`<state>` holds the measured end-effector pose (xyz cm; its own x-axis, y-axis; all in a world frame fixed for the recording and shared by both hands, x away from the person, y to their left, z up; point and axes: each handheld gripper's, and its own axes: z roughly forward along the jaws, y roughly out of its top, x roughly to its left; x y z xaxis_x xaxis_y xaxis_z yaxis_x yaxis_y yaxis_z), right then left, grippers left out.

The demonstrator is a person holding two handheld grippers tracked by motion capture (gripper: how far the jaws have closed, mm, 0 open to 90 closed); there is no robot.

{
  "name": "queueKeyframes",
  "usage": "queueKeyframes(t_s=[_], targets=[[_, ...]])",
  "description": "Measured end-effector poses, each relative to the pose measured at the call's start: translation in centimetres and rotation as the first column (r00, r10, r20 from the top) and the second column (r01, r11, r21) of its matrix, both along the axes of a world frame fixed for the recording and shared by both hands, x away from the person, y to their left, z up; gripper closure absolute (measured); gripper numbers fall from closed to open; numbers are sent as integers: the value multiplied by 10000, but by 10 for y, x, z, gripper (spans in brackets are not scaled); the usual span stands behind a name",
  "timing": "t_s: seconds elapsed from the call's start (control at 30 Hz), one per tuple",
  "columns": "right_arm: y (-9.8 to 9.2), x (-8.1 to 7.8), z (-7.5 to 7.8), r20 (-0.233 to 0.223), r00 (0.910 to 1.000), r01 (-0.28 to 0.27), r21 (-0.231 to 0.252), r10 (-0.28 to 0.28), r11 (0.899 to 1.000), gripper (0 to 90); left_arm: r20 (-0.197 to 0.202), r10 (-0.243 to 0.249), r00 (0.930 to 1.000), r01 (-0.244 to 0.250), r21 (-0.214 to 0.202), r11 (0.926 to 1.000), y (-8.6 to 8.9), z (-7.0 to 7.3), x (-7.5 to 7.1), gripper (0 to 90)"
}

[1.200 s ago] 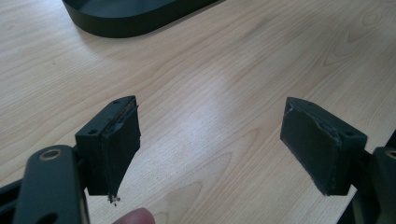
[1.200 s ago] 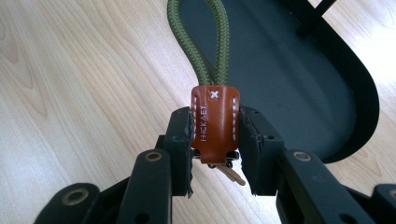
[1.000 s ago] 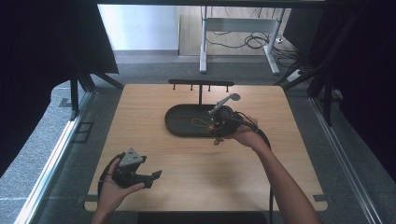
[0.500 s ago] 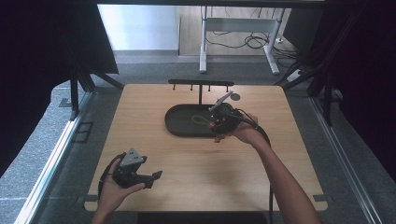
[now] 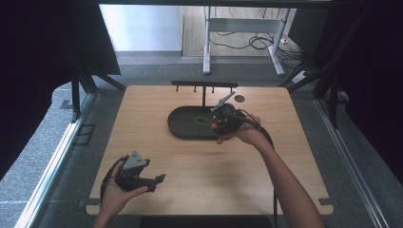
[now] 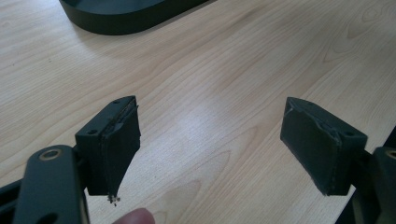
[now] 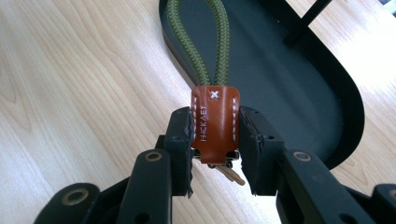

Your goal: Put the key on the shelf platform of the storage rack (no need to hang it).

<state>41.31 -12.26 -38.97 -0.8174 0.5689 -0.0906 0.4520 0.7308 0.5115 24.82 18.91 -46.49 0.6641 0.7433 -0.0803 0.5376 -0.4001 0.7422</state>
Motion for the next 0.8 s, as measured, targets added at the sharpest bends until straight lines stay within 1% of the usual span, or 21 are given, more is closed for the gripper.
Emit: queueKeyframes(t_s=[0.23, 0.33, 0.57, 0.63, 0.8], targets=[[3, 5, -1, -64, 9999, 78, 46, -78, 10000, 664, 5, -8, 10000, 8, 4, 10000, 0, 0, 0, 203], [4, 6, 0, -65, 9999, 114, -23, -114, 9999, 664, 12, -24, 10000, 24, 5, 10000, 0, 0, 0, 203], [3, 10, 1, -49, 9998, 198, 11, -198, 9998, 664, -5, -43, 10000, 43, 21, 10000, -1, 0, 0, 203], [2, 11, 1, -77, 9997, 223, 24, -223, 9997, 664, -3, -27, 10000, 27, -32, 10000, -1, -1, 0, 203], [2, 14, -1, -164, 9996, 246, 50, -245, 9997, 664, -23, -83, 10000, 83, 30, 10000, -2, -1, 0, 203]])
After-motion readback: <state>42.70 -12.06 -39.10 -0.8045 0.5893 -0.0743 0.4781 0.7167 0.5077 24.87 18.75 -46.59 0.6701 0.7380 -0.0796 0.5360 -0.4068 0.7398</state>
